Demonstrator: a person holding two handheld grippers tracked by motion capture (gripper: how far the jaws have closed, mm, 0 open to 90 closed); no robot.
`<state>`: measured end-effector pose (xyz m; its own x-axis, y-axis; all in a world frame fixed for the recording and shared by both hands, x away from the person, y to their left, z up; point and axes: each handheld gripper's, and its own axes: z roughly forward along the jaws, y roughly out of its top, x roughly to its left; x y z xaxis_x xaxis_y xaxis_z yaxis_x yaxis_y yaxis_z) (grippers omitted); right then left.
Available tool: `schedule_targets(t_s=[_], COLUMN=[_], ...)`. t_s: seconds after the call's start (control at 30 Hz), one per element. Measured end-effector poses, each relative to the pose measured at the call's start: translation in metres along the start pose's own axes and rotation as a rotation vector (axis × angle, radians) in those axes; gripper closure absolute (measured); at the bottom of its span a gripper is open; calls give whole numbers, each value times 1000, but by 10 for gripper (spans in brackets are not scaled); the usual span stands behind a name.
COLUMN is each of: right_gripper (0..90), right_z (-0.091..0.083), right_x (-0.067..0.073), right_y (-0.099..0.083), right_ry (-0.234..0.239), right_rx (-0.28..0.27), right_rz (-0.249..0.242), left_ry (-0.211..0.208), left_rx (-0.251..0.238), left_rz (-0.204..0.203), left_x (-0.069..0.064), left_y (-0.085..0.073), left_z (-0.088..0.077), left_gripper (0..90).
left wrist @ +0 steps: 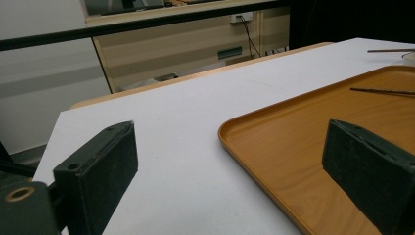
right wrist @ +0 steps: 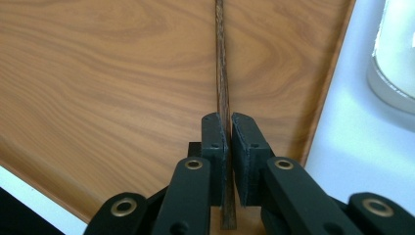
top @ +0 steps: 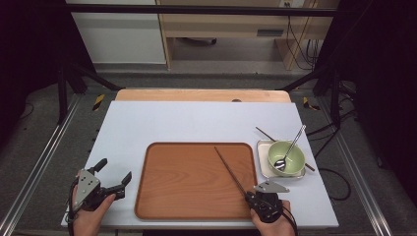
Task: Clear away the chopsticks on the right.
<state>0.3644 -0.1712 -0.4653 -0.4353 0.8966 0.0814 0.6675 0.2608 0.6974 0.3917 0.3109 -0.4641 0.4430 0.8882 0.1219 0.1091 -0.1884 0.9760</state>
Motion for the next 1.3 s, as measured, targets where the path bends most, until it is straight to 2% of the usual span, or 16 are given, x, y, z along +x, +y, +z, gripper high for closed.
schedule_targets(t_s=[0.53, 0.7, 0.93, 1.0, 1.07, 1.17, 1.2, 1.23, 1.3], right_gripper=[844, 807, 766, 740, 683, 629, 606, 583, 528], right_z=[4, 4, -7, -12, -18, -21, -23, -26, -31], right_x=[0, -1, -6, -10, -20, -27, -29, -33, -39], right_y=[-1, -2, 0, 2, 1, 0, -1, -2, -5], right_ry=[12, 20, 20, 15, 4, -11, -11, -11, -5], right_rx=[15, 12, -40, -60, -84, -85, -84, -85, -89], right_rz=[-1, 6, 11, 3, 4, -18, -5, -17, -13], left_ry=[-1, 0, 7, 12, 14, 16, 17, 18, 20], left_rx=[2, 5, 3, 6, 11, 8, 8, 10, 11], left_rz=[2, 6, 6, 13, 19, 18, 19, 21, 22], left_x=[0, 0, 2, 2, 2, 3, 3, 3, 3], left_y=[0, 0, -1, -1, -1, -1, -1, -1, -1], left_z=[1, 1, 0, 0, -1, -2, -2, -2, -2], left_gripper=[61, 61, 61, 60, 58, 59, 59, 59, 59])
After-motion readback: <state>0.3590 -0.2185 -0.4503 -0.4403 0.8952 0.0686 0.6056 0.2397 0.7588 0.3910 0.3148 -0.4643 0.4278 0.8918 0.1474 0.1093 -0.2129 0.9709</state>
